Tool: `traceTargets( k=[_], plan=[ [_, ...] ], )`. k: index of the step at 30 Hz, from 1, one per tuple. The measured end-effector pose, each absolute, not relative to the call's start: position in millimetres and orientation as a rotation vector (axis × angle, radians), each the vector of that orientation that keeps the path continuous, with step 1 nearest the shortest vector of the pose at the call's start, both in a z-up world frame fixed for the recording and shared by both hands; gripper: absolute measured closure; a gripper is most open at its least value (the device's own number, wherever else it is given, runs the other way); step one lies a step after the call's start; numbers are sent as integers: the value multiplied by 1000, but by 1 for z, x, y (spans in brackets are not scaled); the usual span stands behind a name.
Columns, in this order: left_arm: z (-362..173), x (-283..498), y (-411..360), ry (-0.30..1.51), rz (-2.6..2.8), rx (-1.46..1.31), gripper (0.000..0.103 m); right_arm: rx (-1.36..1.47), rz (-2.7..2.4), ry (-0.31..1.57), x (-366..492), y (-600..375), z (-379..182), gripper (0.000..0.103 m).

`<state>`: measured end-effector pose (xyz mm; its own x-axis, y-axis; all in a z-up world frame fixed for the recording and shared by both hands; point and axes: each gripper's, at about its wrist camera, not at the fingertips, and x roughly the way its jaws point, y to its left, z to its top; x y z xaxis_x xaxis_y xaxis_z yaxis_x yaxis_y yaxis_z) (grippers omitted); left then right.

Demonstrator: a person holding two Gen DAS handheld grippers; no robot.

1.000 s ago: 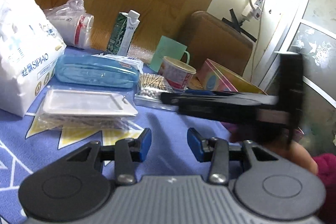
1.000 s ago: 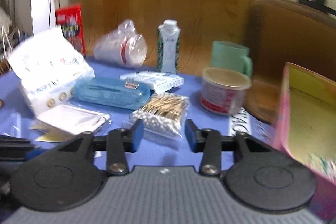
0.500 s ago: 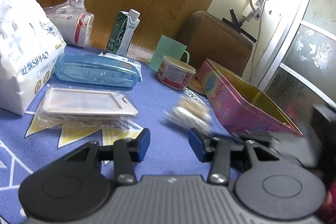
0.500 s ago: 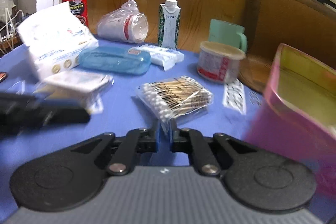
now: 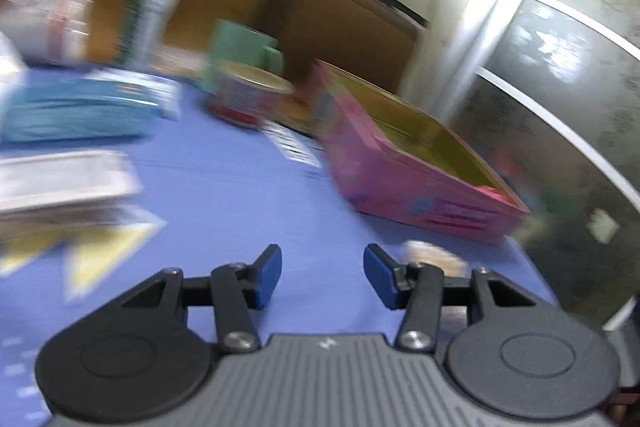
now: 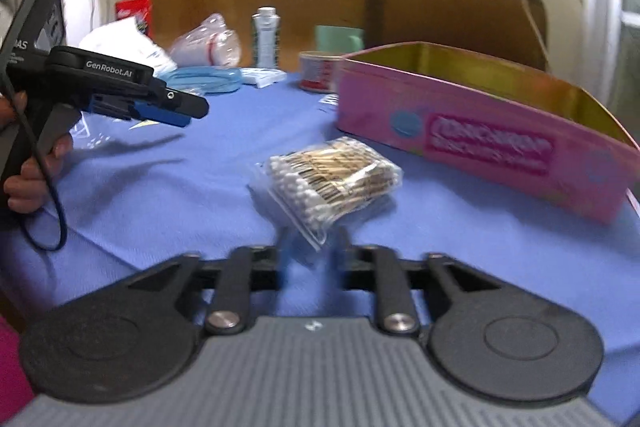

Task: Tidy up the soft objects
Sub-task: 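Grasp the bag of cotton swabs with the left tool, then release the cotton swab bag into the pink tin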

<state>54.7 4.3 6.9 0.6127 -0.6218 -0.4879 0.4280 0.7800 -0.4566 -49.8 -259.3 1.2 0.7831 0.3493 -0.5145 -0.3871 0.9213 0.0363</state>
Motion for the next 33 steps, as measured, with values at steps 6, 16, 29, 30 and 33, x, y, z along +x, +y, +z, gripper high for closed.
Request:
traceTargets(
  k=[6,16,29,30,33],
  plan=[
    [4,64,-62,795,-807,-273,60,-51,416,528,-39,-254,2,46],
    [31,61,-84,702,-841,-247,64,-53,370,395,-40,-258,6,75],
    [62,152,-139,585,-662,-133,62,30,245,310,59,-291,43,75],
    [59,159,-142,588,-633,-125,57,27,238,323,67,-289,41,75],
    [52,169,-150,591,-574,-91,54,16,213,348,89,-284,38,65]
  ],
)
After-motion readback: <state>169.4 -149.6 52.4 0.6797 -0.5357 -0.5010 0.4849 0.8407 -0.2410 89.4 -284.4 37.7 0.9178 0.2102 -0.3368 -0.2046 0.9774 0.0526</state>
